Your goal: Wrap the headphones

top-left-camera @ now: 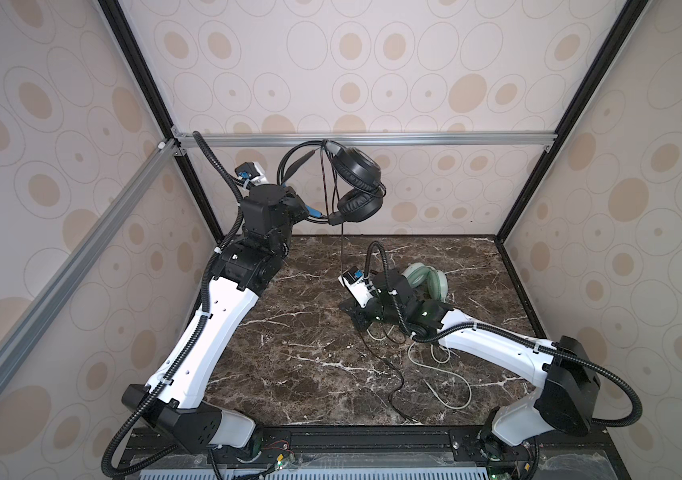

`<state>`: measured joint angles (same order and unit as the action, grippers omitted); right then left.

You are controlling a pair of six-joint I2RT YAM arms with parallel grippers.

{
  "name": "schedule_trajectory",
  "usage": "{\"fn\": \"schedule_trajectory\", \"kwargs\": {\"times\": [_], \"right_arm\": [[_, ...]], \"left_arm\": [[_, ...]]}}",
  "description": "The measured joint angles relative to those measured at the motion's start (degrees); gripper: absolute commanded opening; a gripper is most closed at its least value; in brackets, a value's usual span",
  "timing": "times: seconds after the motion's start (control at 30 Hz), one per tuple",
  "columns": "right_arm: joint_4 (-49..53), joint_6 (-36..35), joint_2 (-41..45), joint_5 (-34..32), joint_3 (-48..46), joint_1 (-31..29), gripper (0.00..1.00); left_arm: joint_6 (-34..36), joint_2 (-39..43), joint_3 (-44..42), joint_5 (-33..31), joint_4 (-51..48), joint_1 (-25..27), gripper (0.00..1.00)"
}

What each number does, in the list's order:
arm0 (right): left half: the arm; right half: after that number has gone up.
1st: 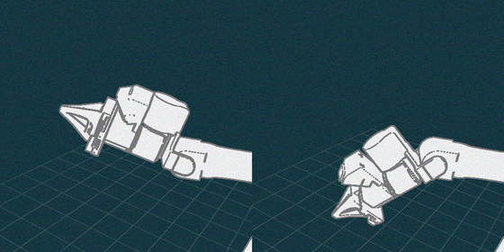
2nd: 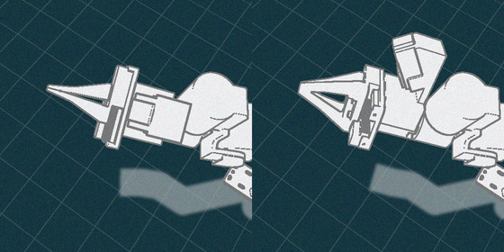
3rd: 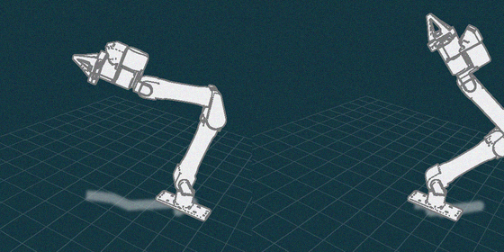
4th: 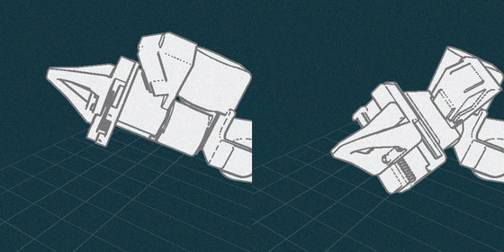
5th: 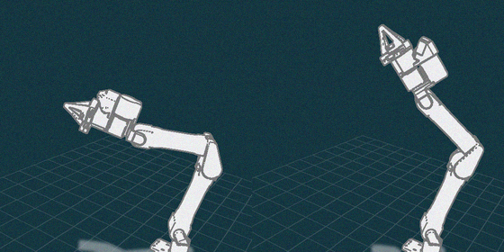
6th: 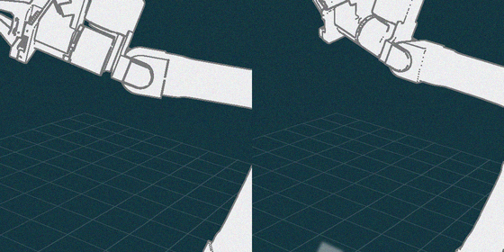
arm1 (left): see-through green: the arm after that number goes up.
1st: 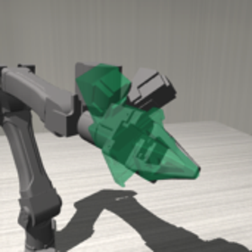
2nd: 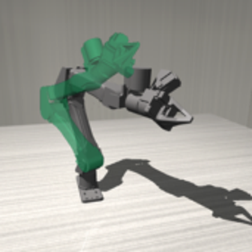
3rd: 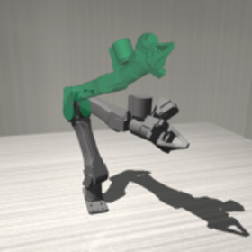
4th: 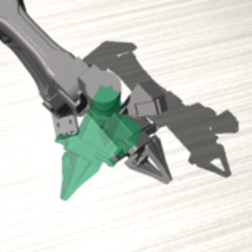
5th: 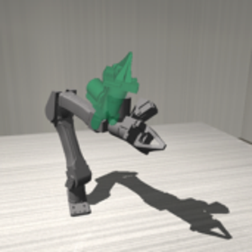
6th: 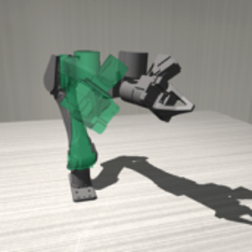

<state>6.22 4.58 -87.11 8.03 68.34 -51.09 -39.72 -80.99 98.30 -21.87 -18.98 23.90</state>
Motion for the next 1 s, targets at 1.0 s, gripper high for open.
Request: {"fn": "schedule_trajectory", "kwargs": {"times": [1.0], "right_arm": [[11.6,-1.0,-6.6,-5.9,6.8,-2.0,0.00]], "left_arm": [[-4.6,-5.1,-4.9,2.9,0.3,-3.8,0.00]]}}
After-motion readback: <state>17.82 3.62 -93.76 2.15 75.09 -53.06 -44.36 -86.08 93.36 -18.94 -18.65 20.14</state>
